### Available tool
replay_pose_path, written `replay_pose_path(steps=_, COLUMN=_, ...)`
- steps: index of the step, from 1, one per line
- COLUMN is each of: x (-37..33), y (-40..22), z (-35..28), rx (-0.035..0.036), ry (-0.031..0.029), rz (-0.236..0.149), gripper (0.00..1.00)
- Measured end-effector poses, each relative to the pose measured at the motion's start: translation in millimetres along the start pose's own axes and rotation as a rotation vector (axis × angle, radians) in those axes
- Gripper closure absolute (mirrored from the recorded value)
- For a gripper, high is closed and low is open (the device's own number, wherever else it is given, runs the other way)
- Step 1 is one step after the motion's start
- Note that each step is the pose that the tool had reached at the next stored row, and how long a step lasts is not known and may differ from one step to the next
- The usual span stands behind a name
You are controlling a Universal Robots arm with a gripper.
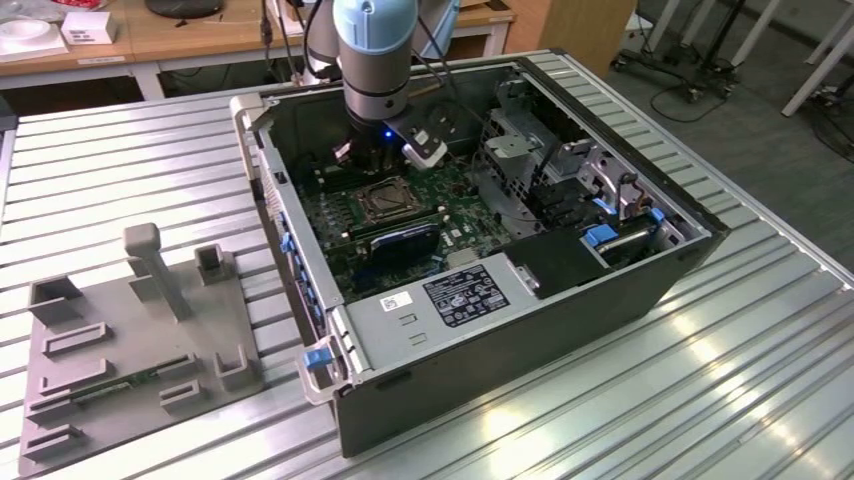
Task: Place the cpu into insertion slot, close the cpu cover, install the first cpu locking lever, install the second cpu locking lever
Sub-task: 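Install the first cpu locking lever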
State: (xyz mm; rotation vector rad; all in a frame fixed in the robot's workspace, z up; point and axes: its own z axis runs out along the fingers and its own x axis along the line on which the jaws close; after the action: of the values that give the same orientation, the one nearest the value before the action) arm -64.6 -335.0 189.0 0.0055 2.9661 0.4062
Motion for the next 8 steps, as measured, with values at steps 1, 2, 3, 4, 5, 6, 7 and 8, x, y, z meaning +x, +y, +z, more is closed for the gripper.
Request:
replay_pose_path(steps=1, x=0.0, y=0.0, z=0.0, rx=0.0000, ry=0.0000, rz=0.000, gripper=0.89)
replay_pose_path(steps=2, x=0.0, y=0.0, z=0.0, rx=0.0000, ry=0.0000, rz=0.000, gripper=0.89)
replay_pose_path(steps=3, x=0.0, y=0.1, z=-0.1, rx=-0.0002, ry=-0.0001, rz=0.000, gripper=0.89)
replay_pose_path(steps=4, x=-0.1, y=0.1, z=-0.3, rx=-0.0009, ry=-0.0003, rz=0.000, gripper=0.89)
replay_pose_path(steps=5, x=-0.1, y=0.2, z=-0.5, rx=-0.0033, ry=-0.0006, rz=0.000, gripper=0.89)
replay_pose_path(steps=6, x=-0.2, y=0.4, z=-1.0, rx=-0.0060, ry=-0.0005, rz=0.001, gripper=0.89)
replay_pose_path(steps=7, x=-0.3, y=0.6, z=-1.7, rx=-0.0077, ry=-0.0005, rz=0.001, gripper=0.89)
replay_pose_path(steps=8, x=-0.4, y=0.7, z=-2.5, rx=-0.0090, ry=-0.0005, rz=0.001, gripper=0.89)
